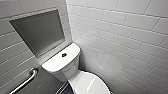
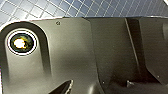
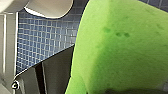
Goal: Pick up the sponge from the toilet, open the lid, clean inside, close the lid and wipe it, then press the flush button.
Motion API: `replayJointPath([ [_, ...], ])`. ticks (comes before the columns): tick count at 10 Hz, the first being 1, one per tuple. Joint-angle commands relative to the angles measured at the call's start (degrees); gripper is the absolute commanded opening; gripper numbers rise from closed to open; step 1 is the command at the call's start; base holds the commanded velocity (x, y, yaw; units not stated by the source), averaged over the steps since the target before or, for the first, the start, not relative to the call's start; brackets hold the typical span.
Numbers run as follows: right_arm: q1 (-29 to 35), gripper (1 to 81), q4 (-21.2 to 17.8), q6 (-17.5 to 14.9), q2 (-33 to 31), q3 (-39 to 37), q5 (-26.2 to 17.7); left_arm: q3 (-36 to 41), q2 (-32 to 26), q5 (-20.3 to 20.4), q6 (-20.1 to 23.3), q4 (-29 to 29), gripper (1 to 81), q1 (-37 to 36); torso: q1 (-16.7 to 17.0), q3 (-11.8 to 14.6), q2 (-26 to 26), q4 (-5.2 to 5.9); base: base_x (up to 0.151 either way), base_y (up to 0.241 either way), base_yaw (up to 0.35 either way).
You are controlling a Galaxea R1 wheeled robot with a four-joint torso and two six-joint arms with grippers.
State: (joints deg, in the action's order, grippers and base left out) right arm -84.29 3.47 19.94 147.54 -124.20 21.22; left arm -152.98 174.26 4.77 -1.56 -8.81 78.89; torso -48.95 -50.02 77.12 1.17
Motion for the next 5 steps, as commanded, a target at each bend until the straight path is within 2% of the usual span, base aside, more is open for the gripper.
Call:
replayJointPath([
  [1, 0.2, 1.0, 1.6, -0.3, -0.3, -1.1, -2.9, 0.4, 0.1, -3.4, 0.0, 0.3, 81.1, -0.6, 0.0, 0.0, 0.0, 0.0, -0.113, 0.0, 0.0],
  [2, 0.2, 1.0, 2.1, -0.3, 0.1, -1.3, -2.9, 0.4, 0.1, -3.5, 0.0, 0.3, 81.1, -0.6, 0.0, 0.0, 0.0, 0.0, -0.1, 0.0, 0.0],
  [5, 0.2, 1.0, 2.1, -0.3, 0.2, -1.4, -2.9, 0.4, 0.2, -3.5, 0.1, 0.1, 81.1, -0.6, 0.0, 0.0, 0.1, 0.0, 0.0, 0.0, 0.0],
])
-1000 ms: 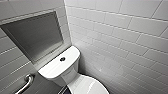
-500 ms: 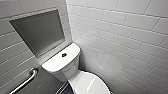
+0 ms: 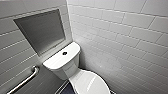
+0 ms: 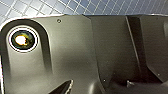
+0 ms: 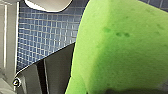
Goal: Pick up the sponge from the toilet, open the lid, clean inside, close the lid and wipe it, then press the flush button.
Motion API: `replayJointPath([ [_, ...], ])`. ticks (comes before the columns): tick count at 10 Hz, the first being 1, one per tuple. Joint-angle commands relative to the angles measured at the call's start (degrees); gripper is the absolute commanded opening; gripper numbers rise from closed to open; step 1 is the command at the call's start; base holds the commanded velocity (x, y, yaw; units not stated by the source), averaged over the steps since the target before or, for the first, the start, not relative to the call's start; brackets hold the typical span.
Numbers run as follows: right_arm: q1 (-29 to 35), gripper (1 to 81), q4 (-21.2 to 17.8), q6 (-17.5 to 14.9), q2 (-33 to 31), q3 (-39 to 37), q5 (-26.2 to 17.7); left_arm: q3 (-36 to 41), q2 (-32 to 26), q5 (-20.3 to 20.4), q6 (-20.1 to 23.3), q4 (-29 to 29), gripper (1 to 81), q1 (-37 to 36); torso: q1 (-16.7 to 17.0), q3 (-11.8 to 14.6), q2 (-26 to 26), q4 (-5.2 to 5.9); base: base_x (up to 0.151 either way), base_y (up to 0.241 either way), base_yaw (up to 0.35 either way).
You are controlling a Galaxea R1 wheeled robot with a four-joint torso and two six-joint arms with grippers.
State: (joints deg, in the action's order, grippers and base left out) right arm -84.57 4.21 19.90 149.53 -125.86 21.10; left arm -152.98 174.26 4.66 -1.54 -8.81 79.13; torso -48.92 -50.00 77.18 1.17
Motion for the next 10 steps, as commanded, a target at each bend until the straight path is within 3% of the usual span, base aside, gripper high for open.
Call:
replayJointPath([
  [1, 0.4, 1.0, 1.5, -0.2, -1.7, 0.3, -2.8, 0.4, 0.5, -3.4, 0.0, 0.4, 81.1, -0.9, 0.0, 0.0, 0.0, 0.0, 0.0, 0.0, 0.0],
  [2, 0.1, 1.0, 2.1, -0.2, -1.6, 0.2, -2.8, 0.4, 0.4, -3.4, 0.0, 1.2, 81.1, -0.9, 0.0, 0.0, 0.0, 0.0, 0.0, 0.0, 0.0],
  [3, -0.6, 1.0, 2.5, -0.2, -1.6, 0.1, -2.8, 0.4, 0.2, -3.3, 0.0, 1.8, 81.1, -1.3, -3.7, 0.0, 5.7, 0.0, 0.0, 0.0, 0.0],
  [5, -1.5, 1.0, 2.6, -0.2, -1.5, -0.2, -2.8, 1.5, -0.9, -3.3, 0.0, 3.5, 81.1, -3.2, -4.2, 0.0, 6.6, 0.0, 0.0, 0.0, 0.0],
  [9, -1.8, 1.0, 3.2, -0.2, -1.0, 0.2, -2.7, 13.2, -10.1, -3.4, -0.5, 14.3, 81.1, -11.7, -9.1, 0.0, 14.5, 0.0, 0.0, 0.0, 0.0],
  [10, -1.7, 1.0, 3.4, -0.2, -0.9, 0.2, -2.7, 14.2, -11.8, -3.5, -0.5, 16.5, 81.1, -14.1, -6.7, 0.0, 10.9, 0.0, 0.0, 0.0, 0.0],
])
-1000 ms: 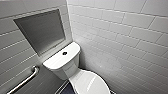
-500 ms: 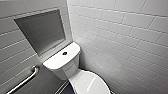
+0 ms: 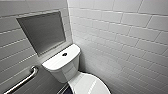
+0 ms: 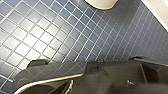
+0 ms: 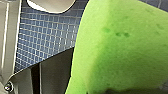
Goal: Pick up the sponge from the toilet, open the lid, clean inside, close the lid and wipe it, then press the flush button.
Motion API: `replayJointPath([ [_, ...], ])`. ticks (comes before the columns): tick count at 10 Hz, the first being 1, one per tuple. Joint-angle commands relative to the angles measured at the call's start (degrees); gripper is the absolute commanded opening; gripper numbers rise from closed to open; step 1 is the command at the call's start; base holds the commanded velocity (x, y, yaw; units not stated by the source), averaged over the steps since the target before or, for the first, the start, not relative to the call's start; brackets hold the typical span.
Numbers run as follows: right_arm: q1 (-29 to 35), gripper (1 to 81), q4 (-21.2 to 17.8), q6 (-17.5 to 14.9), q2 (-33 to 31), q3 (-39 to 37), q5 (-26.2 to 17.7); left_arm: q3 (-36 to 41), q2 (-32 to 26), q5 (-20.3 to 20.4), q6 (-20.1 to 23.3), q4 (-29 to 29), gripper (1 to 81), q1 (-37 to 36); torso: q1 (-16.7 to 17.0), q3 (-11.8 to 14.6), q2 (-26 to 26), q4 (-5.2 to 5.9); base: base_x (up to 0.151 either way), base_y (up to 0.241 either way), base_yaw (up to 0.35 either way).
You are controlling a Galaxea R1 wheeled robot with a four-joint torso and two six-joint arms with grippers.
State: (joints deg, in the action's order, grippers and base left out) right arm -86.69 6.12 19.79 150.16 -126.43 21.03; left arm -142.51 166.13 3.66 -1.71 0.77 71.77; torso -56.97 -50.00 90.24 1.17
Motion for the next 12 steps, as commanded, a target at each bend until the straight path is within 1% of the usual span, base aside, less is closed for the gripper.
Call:
replayJointPath([
  [1, 0.3, 1.0, 1.7, -0.1, -1.4, 0.6, -2.7, 4.6, -4.5, -3.1, -0.3, 7.2, 81.1, -8.4, 0.1, 0.0, -0.1, 0.0, 0.0, 0.0, 0.0],
  [2, 0.2, 1.0, 2.0, -0.1, -1.3, 0.5, -2.7, 6.2, -4.6, -3.6, -0.3, 6.5, 81.1, -10.0, -0.4, 0.0, 0.6, 0.0, 0.0, 0.0, 0.0],
  [3, 0.2, 1.0, 2.3, -0.1, -1.3, 0.6, -2.7, 8.2, -4.8, -5.5, -0.3, 6.4, 81.1, -12.0, -0.8, 0.0, 1.2, 0.0, 0.0, 0.0, 0.0],
  [4, 0.1, 1.0, 2.7, -0.1, -1.2, 0.7, -2.7, 10.3, -4.9, -10.0, -0.3, 6.5, 81.1, -14.1, -0.9, 0.0, 1.3, 0.0, 0.0, 0.0, 0.0],
  [6, 0.0, 1.0, 2.8, -0.1, -0.9, 0.3, -2.7, 14.1, -5.6, -12.7, -0.3, 7.1, 81.1, -16.2, -0.8, 0.0, 1.2, 0.0, 0.0, 0.0, 0.0],
  [7, 0.1, 1.0, 2.8, -0.1, -0.5, -0.3, -2.7, 17.1, -6.5, -13.4, -0.3, 7.2, 81.1, -16.7, -0.8, 0.0, 1.2, 0.0, 0.0, 0.0, 0.0],
  [9, 0.4, 1.0, 2.8, -0.1, 0.6, -1.7, -2.7, 25.9, -9.1, -13.8, -0.3, 7.7, 81.1, -17.1, -0.8, 0.0, 1.2, 0.0, 0.0, 0.0, 0.0],
  [11, 0.5, 1.0, 2.5, 0.0, 1.5, -3.5, -2.7, 29.0, -9.7, -13.8, -0.3, 7.8, 81.1, -17.1, -0.8, 0.0, 1.2, 0.0, 0.0, 0.0, 0.0],
  [12, -0.5, 1.0, 2.3, 0.5, 2.3, -4.9, -2.9, 28.9, -8.5, -13.8, -0.4, 7.8, 81.1, -17.1, -0.8, 0.0, 1.2, 0.0, 0.0, 0.0, 0.0],
])
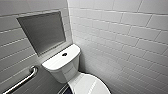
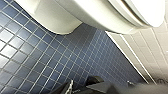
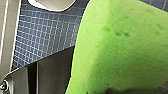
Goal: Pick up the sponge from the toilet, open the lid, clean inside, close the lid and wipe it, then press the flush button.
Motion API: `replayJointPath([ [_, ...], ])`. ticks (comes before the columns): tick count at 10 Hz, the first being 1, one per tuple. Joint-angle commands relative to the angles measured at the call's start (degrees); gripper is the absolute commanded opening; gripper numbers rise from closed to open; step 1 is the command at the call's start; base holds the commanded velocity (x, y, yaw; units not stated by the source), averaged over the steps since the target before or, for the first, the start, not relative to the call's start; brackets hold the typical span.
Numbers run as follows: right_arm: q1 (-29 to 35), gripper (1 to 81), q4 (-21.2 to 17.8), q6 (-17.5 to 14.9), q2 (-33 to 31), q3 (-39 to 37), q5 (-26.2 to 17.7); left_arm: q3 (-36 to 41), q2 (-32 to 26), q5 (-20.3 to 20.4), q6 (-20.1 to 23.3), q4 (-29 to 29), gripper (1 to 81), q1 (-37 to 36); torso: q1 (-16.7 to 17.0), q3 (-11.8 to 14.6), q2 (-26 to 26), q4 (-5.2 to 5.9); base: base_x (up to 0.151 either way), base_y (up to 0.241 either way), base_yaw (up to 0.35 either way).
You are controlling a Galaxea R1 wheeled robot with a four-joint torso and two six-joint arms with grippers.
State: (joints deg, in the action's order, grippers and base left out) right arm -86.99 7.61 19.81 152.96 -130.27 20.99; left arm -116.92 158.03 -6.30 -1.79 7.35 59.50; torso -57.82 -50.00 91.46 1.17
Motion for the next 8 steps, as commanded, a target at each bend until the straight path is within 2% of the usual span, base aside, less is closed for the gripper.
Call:
replayJointPath([
  [1, -2.3, 1.0, 0.7, 0.6, 0.6, -2.6, -3.5, 3.1, 0.8, -3.8, -0.3, 1.2, 81.1, -5.2, 0.0, 0.0, 0.0, 0.0, 0.0, 0.0, 0.0],
  [2, -4.0, 1.0, 1.3, 0.7, 2.5, -5.1, -3.8, 3.1, 2.4, -3.9, -0.3, 1.2, 81.1, -5.7, 0.0, 0.0, 0.0, 0.0, 0.0, 0.0, 0.0],
  [4, -5.7, 1.0, 1.4, 0.5, 5.1, -8.8, -5.3, 3.4, 4.7, -7.8, -0.3, 1.2, 81.1, -5.8, 0.0, 0.0, 0.0, 0.0, 0.0, 0.0, 0.0],
  [8, -6.0, 1.0, 1.5, -0.1, 8.2, -11.3, -5.3, 3.2, 7.3, -9.1, -0.3, 1.1, 81.1, -7.4, 0.0, 0.0, 0.0, 0.0, 0.0, 0.0, 0.0],
])
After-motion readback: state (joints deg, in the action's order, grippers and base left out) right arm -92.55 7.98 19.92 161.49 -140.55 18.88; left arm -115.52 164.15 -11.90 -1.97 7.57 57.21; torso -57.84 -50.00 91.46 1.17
